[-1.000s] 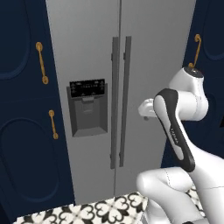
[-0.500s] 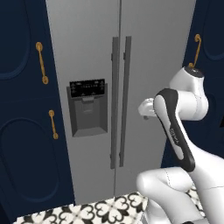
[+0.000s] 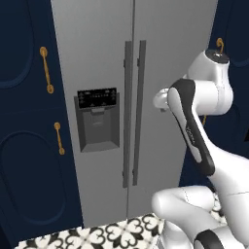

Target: Grab a lemon wedge from the fridge and one ice cube from the ice bowl, and put them in the glass of lemonade.

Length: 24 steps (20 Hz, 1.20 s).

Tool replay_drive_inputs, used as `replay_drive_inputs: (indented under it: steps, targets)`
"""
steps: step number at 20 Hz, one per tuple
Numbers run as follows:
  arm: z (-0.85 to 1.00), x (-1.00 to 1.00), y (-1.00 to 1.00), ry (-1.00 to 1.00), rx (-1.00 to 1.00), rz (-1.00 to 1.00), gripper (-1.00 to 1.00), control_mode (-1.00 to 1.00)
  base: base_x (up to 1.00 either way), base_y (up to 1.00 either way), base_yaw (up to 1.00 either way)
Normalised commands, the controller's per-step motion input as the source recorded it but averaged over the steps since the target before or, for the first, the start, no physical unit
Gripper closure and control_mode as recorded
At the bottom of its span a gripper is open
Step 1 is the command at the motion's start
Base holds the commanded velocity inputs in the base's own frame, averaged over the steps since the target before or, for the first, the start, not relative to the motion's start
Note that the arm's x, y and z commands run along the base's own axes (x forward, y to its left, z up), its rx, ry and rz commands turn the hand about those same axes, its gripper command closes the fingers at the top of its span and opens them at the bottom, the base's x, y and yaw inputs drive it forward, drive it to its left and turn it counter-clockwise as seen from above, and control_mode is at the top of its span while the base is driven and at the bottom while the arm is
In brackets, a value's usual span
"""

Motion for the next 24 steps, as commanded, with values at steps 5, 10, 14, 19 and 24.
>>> replay_drive_inputs:
  steps: [5, 10, 14, 19, 24]
  targets:
    - [-0.07, 0.39, -0.1, -0.08, -0.02, 0.03, -1.0, -1.0, 0.0, 0.0, 0.0]
    - [-0.24, 1.0, -0.05, 0.0, -0.02, 0.07, -1.0, -1.0, 0.0, 0.0, 0.0]
    - [-0.77, 1.0, 0.07, 0.0, 0.0, 0.12, -1.0, -1.0, 0.0, 0.0, 0.0]
    - [-0.83, 1.0, 0.27, 0.05, -0.02, 0.15, -1.0, -1.0, 0.0, 0.0, 0.0]
    - [-0.37, 0.86, 0.04, 0.08, -0.08, 0.02, -1.0, -1.0, 0.0, 0.0, 0.0]
